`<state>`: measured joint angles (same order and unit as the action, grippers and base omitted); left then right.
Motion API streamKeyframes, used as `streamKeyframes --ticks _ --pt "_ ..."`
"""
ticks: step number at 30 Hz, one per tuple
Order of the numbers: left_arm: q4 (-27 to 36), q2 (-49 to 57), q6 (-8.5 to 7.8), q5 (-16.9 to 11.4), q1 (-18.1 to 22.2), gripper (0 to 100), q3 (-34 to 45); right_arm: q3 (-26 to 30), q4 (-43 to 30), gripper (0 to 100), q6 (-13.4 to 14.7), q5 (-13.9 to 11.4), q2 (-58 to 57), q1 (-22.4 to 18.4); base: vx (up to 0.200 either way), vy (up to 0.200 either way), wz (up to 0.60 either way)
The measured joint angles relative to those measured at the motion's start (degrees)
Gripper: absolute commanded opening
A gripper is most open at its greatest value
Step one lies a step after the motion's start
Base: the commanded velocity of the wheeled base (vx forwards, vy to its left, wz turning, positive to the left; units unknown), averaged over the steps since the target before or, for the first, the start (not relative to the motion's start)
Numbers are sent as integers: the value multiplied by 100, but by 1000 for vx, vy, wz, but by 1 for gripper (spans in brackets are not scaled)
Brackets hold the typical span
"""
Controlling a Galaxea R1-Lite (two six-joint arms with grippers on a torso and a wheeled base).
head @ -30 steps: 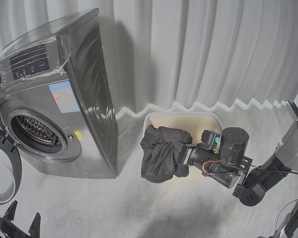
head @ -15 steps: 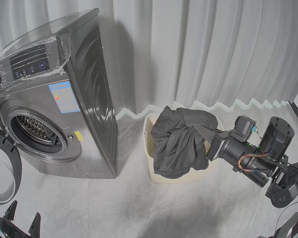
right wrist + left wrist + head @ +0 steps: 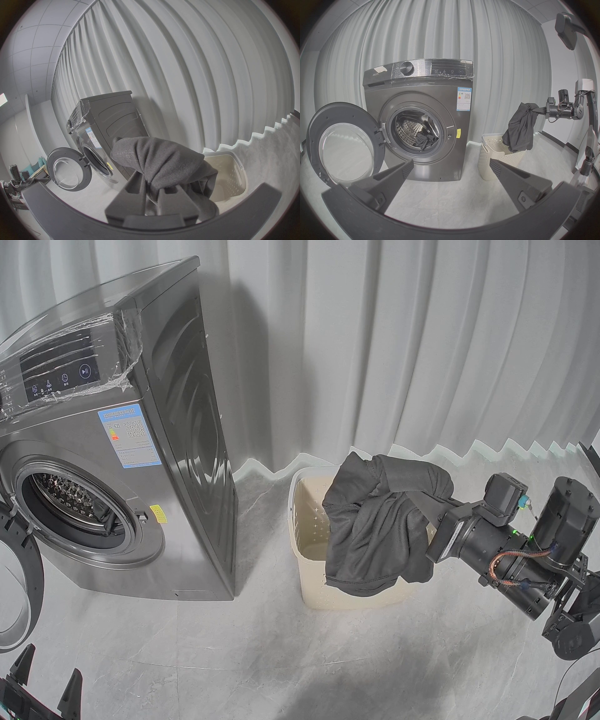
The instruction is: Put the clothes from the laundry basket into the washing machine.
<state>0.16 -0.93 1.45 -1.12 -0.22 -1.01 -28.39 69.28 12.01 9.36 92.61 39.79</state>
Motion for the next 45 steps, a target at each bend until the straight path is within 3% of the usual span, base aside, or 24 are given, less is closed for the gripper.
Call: streamKeyframes --ticks 5,35,45 --pt "-2 0 2 -5 0 100 0 4 16 0 2 -4 -2 -2 0 0 0" --pt "0 0 33 -11 -2 100 0 11 82 0 22 -4 20 37 0 200 0" --pt "2 0 7 -11 -11 100 0 17 84 0 22 -28 27 48 -20 0 0"
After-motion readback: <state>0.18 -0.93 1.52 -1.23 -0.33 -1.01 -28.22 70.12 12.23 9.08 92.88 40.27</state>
